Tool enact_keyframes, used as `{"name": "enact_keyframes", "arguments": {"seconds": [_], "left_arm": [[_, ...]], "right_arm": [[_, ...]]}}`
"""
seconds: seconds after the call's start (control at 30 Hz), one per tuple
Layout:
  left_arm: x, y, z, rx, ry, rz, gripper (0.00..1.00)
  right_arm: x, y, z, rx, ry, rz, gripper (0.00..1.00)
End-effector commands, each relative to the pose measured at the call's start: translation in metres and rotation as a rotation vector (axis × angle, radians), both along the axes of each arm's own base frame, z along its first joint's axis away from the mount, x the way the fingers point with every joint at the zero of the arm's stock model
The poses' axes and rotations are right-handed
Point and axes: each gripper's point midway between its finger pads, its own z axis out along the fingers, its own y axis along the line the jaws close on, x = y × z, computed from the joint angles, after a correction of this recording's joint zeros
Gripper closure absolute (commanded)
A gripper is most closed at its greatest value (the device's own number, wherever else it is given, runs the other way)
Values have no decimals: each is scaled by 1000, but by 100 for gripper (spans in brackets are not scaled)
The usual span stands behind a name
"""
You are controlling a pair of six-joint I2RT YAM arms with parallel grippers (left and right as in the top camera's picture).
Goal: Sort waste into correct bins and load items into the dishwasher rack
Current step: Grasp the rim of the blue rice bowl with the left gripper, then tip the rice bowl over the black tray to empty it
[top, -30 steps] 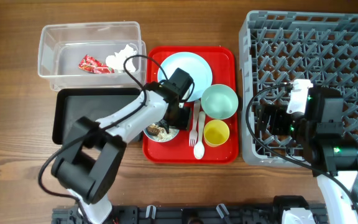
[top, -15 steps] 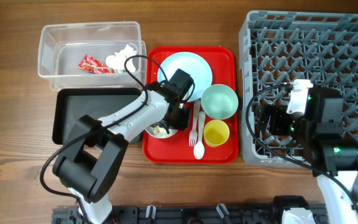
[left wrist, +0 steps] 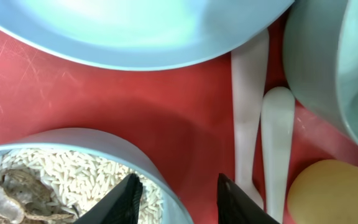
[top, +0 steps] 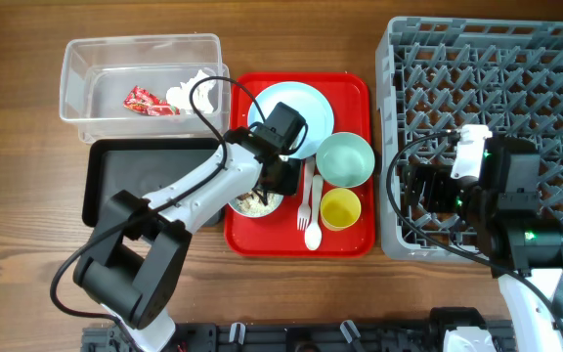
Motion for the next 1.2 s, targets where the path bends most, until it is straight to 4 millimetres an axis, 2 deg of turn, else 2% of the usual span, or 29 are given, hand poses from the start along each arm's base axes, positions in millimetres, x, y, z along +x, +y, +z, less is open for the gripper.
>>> {"name": "enact_keyframes", "arguments": {"seconds": [0.0, 0.2, 0.37, 0.47, 0.57, 0.7, 0.8, 0.97, 1.03, 1.07, 1.17], "left_arm": [[5, -3, 7, -6, -24, 26, 60], [-3, -11, 4, -5, -10, 21, 66], [-10, -8, -12, 59, 10, 8, 73], [-7, -1, -12, 95, -9, 17, 86], [-9, -3, -12, 95, -9, 10, 96], [-11, -4, -10, 95, -9, 4, 96], [-13, -3, 4, 92, -14, 4, 96], [-8, -5, 55, 40, -80, 4, 96], [-6, -2, 69, 17, -108, 16, 96], [-2, 10, 83, 0, -126, 48, 96], [3, 36, 96, -4, -126, 117, 96]], "right_arm": [[3, 3, 9, 15, -21, 10, 0], [3, 3, 9, 15, -21, 10, 1], [3, 3, 9, 15, -20, 10, 0], [3, 3, 9, 15, -20, 10, 0], [3, 3, 9, 15, -20, 10, 0], [3, 3, 9, 15, -20, 10, 0], [3, 3, 9, 15, -21, 10, 0], [3, 3, 9, 14, -21, 10, 0], [3, 3, 9, 15, -21, 10, 0], [3, 3, 9, 15, -20, 10, 0], [3, 3, 9, 15, -20, 10, 0]]}}
